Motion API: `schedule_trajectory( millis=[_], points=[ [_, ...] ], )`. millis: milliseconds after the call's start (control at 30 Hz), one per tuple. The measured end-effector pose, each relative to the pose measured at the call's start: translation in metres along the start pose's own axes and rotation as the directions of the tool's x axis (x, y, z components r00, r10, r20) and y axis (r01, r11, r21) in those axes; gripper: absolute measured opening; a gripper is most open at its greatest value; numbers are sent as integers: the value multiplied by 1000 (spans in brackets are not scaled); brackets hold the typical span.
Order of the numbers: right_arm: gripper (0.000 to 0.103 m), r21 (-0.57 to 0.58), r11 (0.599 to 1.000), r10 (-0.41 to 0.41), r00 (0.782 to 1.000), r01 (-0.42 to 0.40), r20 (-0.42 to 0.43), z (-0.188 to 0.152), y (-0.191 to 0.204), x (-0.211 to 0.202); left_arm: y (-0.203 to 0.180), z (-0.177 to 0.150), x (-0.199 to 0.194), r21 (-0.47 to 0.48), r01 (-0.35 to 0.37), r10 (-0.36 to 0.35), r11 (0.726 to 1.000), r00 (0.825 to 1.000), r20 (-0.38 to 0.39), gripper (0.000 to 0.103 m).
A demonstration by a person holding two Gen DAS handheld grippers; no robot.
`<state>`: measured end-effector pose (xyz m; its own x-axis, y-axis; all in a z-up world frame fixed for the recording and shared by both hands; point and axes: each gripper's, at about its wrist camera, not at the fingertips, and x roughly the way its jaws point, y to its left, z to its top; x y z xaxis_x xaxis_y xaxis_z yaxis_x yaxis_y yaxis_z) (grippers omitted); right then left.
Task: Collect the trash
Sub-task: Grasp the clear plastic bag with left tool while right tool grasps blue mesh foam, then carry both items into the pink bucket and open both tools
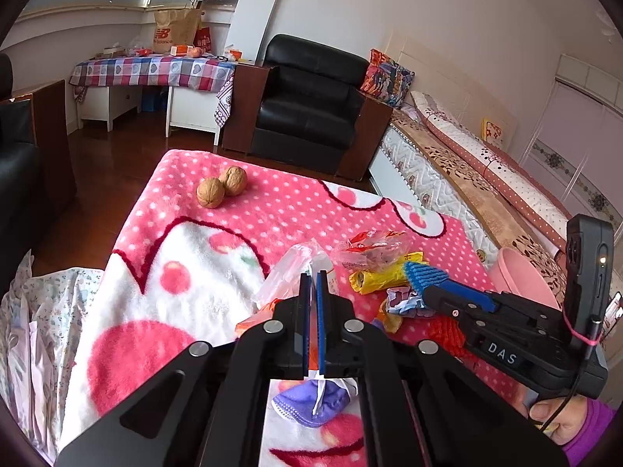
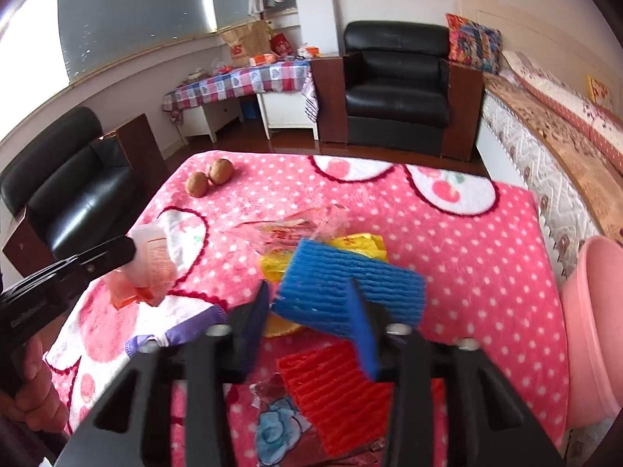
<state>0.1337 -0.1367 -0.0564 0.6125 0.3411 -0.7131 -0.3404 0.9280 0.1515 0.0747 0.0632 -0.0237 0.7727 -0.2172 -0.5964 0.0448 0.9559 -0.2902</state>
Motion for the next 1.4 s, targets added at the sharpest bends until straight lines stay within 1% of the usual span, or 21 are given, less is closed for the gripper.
schedule_trajectory(
  millis=[33, 67, 100, 367, 533, 600, 767, 1000, 1100, 1267, 1300, 1400],
  points=[
    [13, 13, 1000, -2, 1000, 2, -5, -1, -4, 0, -1, 0, -1, 1, 2, -2, 1000, 1000, 0, 2],
    [7, 29, 1000, 4, 1000, -4, -7, -3, -9, -3, -2, 0, -2, 2, 4, -4, 1000, 1000, 2, 2],
    [7, 42, 999, 8, 1000, -8, -4, -5, -14, -6, -3, 1, -2, 3, 6, -6, 1000, 1000, 4, 2],
    [6, 100, 993, 48, 994, -58, 95, -19, -34, -62, -19, 2, -13, 27, 31, -32, 999, 999, 27, 2],
    [6, 133, 986, 74, 983, -97, 166, -22, -46, -100, -35, 5, -22, 42, 59, -61, 997, 997, 44, 2],
    [6, 142, 985, 72, 979, -100, 191, -22, -51, -112, -41, 6, -26, 50, 74, -76, 996, 996, 51, 2],
    [6, 188, 978, 43, 970, -90, 239, -27, -72, -137, -65, 9, -29, 68, 121, -124, 990, 991, 54, 2],
    [6, 254, 966, -22, 955, -57, 296, -41, -110, -170, -113, 8, -24, 135, 190, -198, 972, 979, 45, 2],
    [6, 286, 957, -46, 944, -52, 327, -45, -131, -184, -137, 8, -19, 147, 233, -241, 961, 970, 35, 2],
    [6, 340, 940, -106, 926, -26, 363, -55, -165, -206, -185, 7, -7, 192, 307, -315, 932, 949, 15, 2],
    [6, 358, 934, -120, 922, -21, 368, -57, -174, -209, -195, 7, -4, 203, 318, -326, 926, 945, 5, 2],
    [6, 391, 920, -141, 920, -15, 366, -64, -195, -213, -221, 2, 8, 229, 352, -353, 907, 935, -39, 2]
  ],
)
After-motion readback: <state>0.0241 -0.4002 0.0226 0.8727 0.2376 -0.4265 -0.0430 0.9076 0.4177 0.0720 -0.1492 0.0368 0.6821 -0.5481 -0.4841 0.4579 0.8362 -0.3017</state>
